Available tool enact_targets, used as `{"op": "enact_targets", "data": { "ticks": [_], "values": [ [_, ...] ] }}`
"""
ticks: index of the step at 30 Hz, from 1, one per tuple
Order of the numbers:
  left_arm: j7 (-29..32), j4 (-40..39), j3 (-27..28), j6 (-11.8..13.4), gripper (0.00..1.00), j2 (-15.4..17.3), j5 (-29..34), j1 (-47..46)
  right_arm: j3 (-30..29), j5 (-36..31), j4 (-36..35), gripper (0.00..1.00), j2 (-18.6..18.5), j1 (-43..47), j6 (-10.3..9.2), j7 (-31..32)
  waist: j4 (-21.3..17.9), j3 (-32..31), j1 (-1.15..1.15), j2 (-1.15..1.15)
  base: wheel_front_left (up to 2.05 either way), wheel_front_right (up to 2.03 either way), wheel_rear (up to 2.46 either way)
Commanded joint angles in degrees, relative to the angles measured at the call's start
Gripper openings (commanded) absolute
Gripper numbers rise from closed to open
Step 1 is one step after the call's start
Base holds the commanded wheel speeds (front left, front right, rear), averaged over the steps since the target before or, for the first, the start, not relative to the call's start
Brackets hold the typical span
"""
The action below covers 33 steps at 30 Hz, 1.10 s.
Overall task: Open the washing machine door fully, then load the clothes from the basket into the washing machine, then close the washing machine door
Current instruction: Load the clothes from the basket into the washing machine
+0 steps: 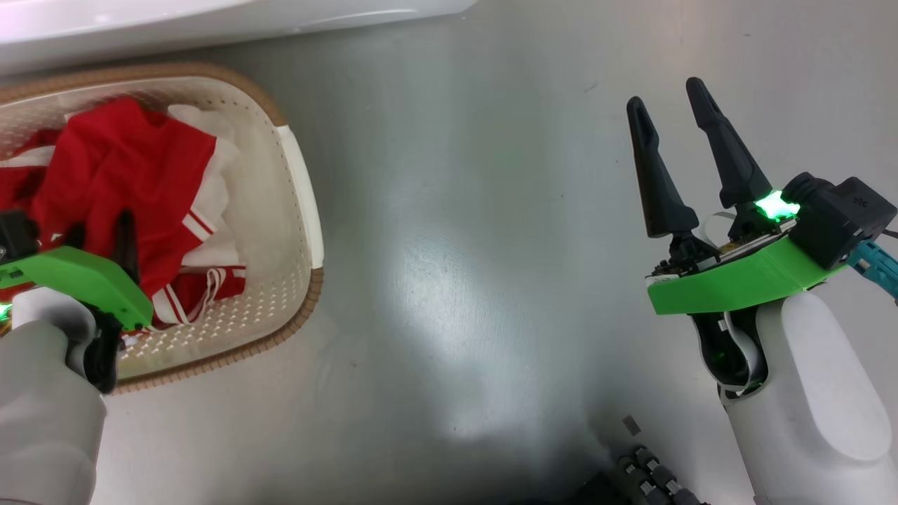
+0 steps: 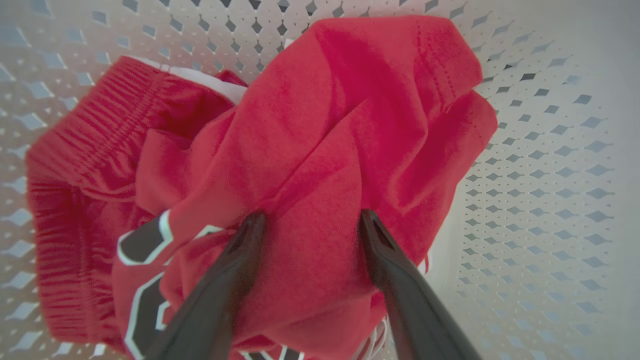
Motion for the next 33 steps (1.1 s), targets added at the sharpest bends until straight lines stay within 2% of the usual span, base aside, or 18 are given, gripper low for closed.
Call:
{"op": "enact_targets", "data": {
  "ticks": [1, 3, 4, 6, 7, 9, 10, 11, 33],
  "values": [
    [0.36, 0.18, 0.47, -0.17, 1.0, 2.62, -0.64, 0.51, 1.22, -0.27, -1.49, 1.0, 0.5, 1.41, 0.09, -0.26, -0.18, 0.27, 0.0, 0.0, 0.0, 0.0, 0.0],
    [1.54, 0.74, -0.16, -0.17, 1.0, 2.7, -1.19, 0.26, 1.32, -0.3, -1.49, 1.0, 0.58, 1.3, 0.09, -0.26, -0.25, 0.4, 0.0, 0.0, 0.0, 0.0, 0.0],
    [2.16, 1.03, -0.47, -0.17, 0.95, 2.65, -1.43, 0.14, 1.37, -0.29, -1.49, 1.0, 0.6, 1.27, 0.09, -0.26, -0.26, 0.45, 0.0, 0.0, 0.0, 0.0, 0.0],
    [2.54, 1.28, -0.94, -0.17, 0.59, 2.69, -1.89, -0.13, 1.43, -0.29, -1.48, 1.0, 0.65, 1.21, 0.09, -0.26, -0.29, 0.53, 0.0, 0.0, 0.0, 0.0, 0.0],
    [2.54, 1.34, -1.16, -0.17, 0.46, 2.74, -2.1, -0.24, 1.43, -0.3, -1.47, 1.0, 0.67, 1.18, 0.09, -0.26, -0.3, 0.56, 0.0, 0.0, 0.0, 0.0, 0.0],
    [2.37, 1.46, -1.62, -0.17, 0.29, 2.66, -2.43, -0.45, 1.35, -0.3, -1.41, 1.0, 0.65, 1.14, 0.09, -0.26, -0.26, 0.54, 0.0, 0.0, 0.0, 0.0, 0.0],
    [2.26, 1.51, -1.83, -0.17, 0.11, 2.64, -2.61, -0.51, 1.33, -0.3, -1.37, 1.0, 0.63, 1.12, 0.09, -0.26, -0.24, 0.53, 0.0, 0.0, 0.0, 0.0, 0.0],
    [2.19, 1.54, -2.04, -0.17, 0.0, 2.7, -2.81, -0.58, 1.33, -0.29, -1.34, 1.0, 0.62, 1.08, 0.09, -0.26, -0.25, 0.52, 0.0, 0.0, 0.0, 0.0, 0.0],
    [-3.48, -2.0, -7.84, -0.18, 0.0, 2.2, -7.86, 3.59, 1.63, 0.43, 0.29, 1.0, 0.38, 1.42, 0.09, -0.26, 1.61, -5.81, 0.0, 0.0, 0.0, 0.0, 0.0]
  ]
}}
